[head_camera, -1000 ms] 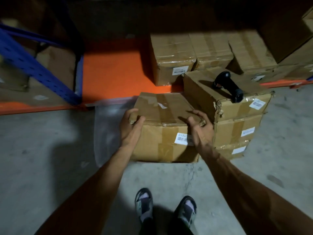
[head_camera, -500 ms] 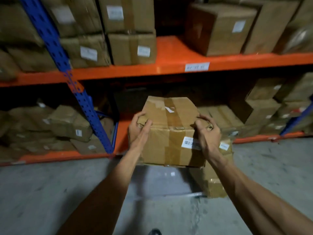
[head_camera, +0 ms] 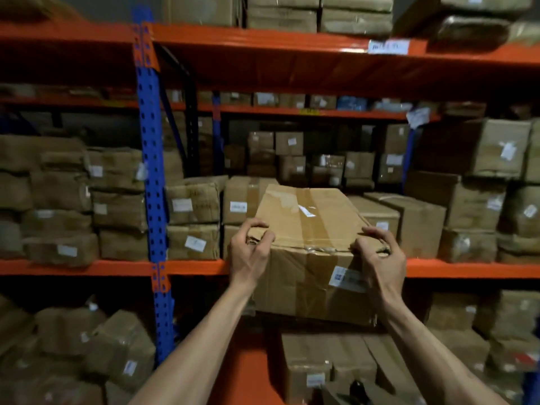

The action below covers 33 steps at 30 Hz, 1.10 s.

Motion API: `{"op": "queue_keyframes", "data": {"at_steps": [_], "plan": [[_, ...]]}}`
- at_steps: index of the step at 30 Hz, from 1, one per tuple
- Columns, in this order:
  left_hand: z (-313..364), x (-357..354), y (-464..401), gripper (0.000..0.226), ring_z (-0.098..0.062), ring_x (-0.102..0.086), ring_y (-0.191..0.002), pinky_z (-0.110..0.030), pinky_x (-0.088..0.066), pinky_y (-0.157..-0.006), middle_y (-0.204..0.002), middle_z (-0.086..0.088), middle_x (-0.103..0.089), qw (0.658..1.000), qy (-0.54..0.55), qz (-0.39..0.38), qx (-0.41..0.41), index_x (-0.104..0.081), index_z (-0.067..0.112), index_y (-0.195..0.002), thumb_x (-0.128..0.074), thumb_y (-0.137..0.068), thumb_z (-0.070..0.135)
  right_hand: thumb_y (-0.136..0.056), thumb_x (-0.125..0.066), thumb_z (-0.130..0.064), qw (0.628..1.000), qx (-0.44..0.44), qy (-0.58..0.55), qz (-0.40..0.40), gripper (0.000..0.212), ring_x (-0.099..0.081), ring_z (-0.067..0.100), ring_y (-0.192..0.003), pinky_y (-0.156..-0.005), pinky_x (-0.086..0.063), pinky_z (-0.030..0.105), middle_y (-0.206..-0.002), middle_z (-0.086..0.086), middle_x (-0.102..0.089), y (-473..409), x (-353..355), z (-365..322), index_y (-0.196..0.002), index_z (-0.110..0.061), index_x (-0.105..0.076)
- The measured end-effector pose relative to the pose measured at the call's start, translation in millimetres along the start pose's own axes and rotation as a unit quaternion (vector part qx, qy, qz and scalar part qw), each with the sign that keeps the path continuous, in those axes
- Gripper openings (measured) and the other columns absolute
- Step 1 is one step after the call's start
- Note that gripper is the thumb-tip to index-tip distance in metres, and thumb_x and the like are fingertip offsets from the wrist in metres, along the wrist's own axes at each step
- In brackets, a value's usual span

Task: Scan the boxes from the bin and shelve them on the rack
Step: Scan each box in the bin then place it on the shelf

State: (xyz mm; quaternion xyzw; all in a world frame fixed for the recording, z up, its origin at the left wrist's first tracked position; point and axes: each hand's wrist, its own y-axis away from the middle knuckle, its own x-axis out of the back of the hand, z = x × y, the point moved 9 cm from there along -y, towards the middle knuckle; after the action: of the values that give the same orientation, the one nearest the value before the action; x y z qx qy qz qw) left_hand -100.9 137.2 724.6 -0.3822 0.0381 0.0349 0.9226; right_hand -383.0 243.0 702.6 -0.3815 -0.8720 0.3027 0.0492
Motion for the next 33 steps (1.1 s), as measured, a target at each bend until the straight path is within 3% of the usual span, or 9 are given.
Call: {"op": "queue_keyframes", "data": {"at_steps": [5, 8, 12, 17, 19, 22, 26, 30, 33], "plan": [[27.3, -5.3, -100.7, 0.011, 0.004, -0.061, -0.082, -0.007, -0.041, -0.066, -0.084, 0.017, -0.068, 0.996, 0.033, 0.02, -0.085, -0.07, 0.018, -0.085, -0.065, -0.077, 0.021, -0.073, -0.071, -0.037, 0.997, 0.065, -0.018, 0.028, 0.024, -0.065, -0.013, -0.072, -0.049, -0.042, 0.005, -0.078, -0.031, -0.07, -75.1, -52.7, -50.6, -0.096, -0.029, -0.072], [21.9, -5.9, -164.9, 0.011, 0.001, -0.062, -0.077, -0.012, -0.044, -0.064, -0.082, 0.014, -0.069, 0.99, 0.044, 0.024, -0.132, -0.07, 0.018, -0.085, -0.066, -0.08, 0.027, -0.072, -0.071, -0.039, 0.994, 0.092, -0.02, 0.05, 0.02, -0.066, -0.001, -0.072, -0.06, -0.049, 0.019, -0.078, -0.017, -0.073, -123.8, -95.1, -57.0, -0.09, -0.028, -0.071], [-5.4, -3.1, -244.1, 0.037, -0.004, -0.067, -0.08, -0.018, -0.052, -0.066, -0.086, 0.013, -0.069, 0.984, 0.056, -0.001, -0.172, -0.068, 0.021, -0.09, -0.08, -0.072, 0.05, -0.07, -0.07, -0.046, 0.992, 0.108, -0.027, 0.066, 0.02, -0.065, -0.006, -0.073, -0.058, -0.046, 0.022, -0.08, -0.025, -0.07, -184.5, -163.6, -51.2, -0.086, -0.034, -0.07], [-58.4, -1.1, -325.6, 0.068, -0.017, -0.054, -0.128, -0.035, -0.05, -0.102, -0.124, 0.006, -0.063, 0.965, -0.041, -0.038, -0.255, -0.062, 0.022, -0.113, -0.087, -0.058, 0.052, -0.075, -0.074, -0.042, 0.991, 0.118, -0.033, 0.059, 0.011, -0.068, 0.008, -0.077, -0.062, -0.049, 0.024, -0.085, -0.007, -0.071, -247.9, -251.6, -23.1, -0.083, -0.038, -0.068], [-84.8, -3.6, -349.6, 0.062, -0.008, -0.035, -0.143, -0.021, -0.036, -0.111, -0.142, 0.006, -0.051, 0.96, -0.062, -0.046, -0.27, -0.065, 0.031, -0.117, -0.086, -0.061, 0.052, -0.08, -0.078, -0.035, 0.989, 0.13, -0.031, 0.055, 0.011, -0.068, 0.008, -0.076, -0.064, -0.052, 0.028, -0.082, -0.006, -0.071, -273.3, -280.6, -12.3, -0.079, -0.035, -0.067], [-122.8, -6.6, -379.7, 0.05, 0.015, -0.03, -0.135, -0.003, -0.034, -0.102, -0.152, -0.001, -0.038, 0.959, -0.084, -0.041, -0.267, -0.074, 0.035, -0.112, -0.083, -0.065, 0.048, -0.086, -0.079, -0.025, 0.989, 0.143, -0.023, 0.034, 0.018, -0.068, 0.009, -0.075, -0.066, -0.055, 0.033, -0.077, -0.006, -0.071, -307.3, -322.0, 10.0, -0.075, -0.029, -0.066], [-170.5, -15.6, -421.9, 0.044, -0.016, -0.047, -0.13, -0.015, -0.041, -0.099, -0.146, -0.007, -0.045, 0.965, -0.102, -0.049, -0.235, -0.076, 0.03, -0.109, -0.085, -0.067, 0.037, -0.085, -0.08, -0.027, 0.987, 0.151, -0.027, 0.042, 0.018, -0.067, 0.006, -0.076, -0.067, -0.05, 0.03, -0.076, -0.009, -0.067, -344.8, -361.6, 50.2, -0.076, -0.032, -0.066], [-215.3, -31.1, -461.1, 0.041, -0.019, -0.046, -0.13, -0.005, -0.044, -0.088, -0.147, -0.007, -0.043, 0.97, -0.125, -0.053, -0.202, -0.075, 0.028, -0.112, -0.082, -0.072, 0.031, -0.089, -0.08, -0.037, 0.981, 0.192, 0.01, -0.019, 0.011, -0.067, -0.001, -0.1, -0.088, -0.058, 0.042, -0.097, -0.028, -0.07, -372.3, -400.0, 85.8, -0.088, -0.042, -0.07], [-240.7, -48.8, -471.7, 0.038, -0.005, -0.044, -0.126, -0.007, -0.05, -0.079, -0.152, 0.001, -0.034, 0.966, -0.14, -0.071, -0.207, -0.071, 0.04, -0.117, -0.077, -0.079, 0.035, -0.09, -0.077, -0.046, 0.963, 0.238, 0.091, -0.091, 0.029, -0.03, 0.016, -0.151, -0.113, -0.039, 0.042, -0.159, -0.032, -0.03, -374.4, -418.5, 124.8, -0.112, -0.06, -0.064]]}}
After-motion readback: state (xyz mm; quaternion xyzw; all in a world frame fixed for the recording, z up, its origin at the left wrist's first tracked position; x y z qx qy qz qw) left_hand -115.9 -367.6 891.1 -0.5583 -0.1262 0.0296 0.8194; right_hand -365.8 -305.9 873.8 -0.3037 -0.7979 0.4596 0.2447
